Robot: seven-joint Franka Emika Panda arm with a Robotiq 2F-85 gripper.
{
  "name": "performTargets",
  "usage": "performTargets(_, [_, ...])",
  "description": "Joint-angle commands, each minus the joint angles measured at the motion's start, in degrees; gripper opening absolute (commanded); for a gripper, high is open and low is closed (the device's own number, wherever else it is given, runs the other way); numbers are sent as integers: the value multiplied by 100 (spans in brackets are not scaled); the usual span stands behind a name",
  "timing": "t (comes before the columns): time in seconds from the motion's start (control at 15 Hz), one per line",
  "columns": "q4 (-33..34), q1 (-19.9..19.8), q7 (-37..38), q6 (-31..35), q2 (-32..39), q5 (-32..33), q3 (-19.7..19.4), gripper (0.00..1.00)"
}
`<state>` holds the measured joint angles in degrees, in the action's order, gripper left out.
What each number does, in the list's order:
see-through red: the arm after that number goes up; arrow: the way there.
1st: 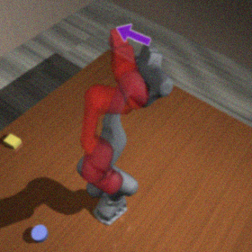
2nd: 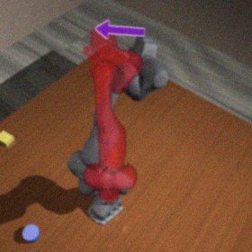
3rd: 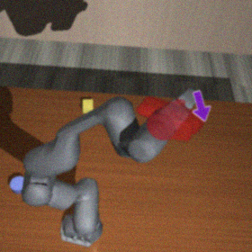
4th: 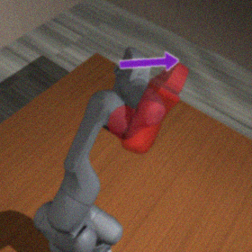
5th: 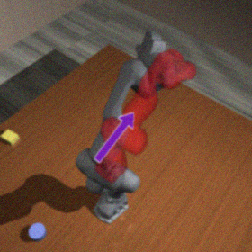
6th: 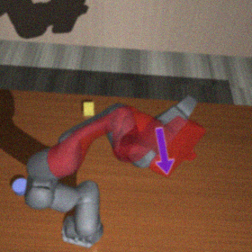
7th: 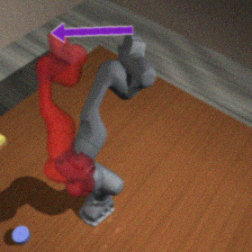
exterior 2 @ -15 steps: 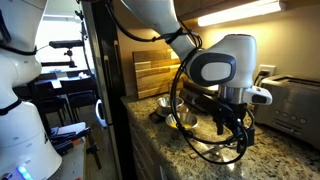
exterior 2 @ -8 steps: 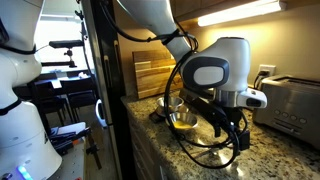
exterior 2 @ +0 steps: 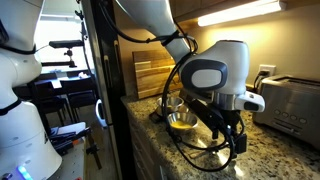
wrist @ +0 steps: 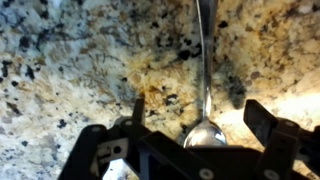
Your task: Use the spoon on the counter to scoop some of the contents in the bowl on the left into the bowl on the right
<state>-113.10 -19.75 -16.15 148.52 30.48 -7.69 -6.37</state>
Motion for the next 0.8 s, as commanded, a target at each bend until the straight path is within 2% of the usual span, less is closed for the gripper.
performTargets(0.0, [-326, -78, -2, -127, -267, -23, 55, 100])
performTargets(0.2, [-322, -5, 78, -214, -213, 115, -42, 100])
performTargets(0.27, [-296, 3, 87, -247, -206, 136, -57, 96])
performTargets(0.33, [-273, -3, 71, -263, -200, 139, -52, 80])
performTargets(0.4, [-249, -2, 69, -282, -194, 136, -50, 73])
performTargets(0.53, [-204, -21, 25, -352, -185, 110, -19, 63])
performTargets(0.73, [-54, -104, -83, -600, -100, -18, 75, 57])
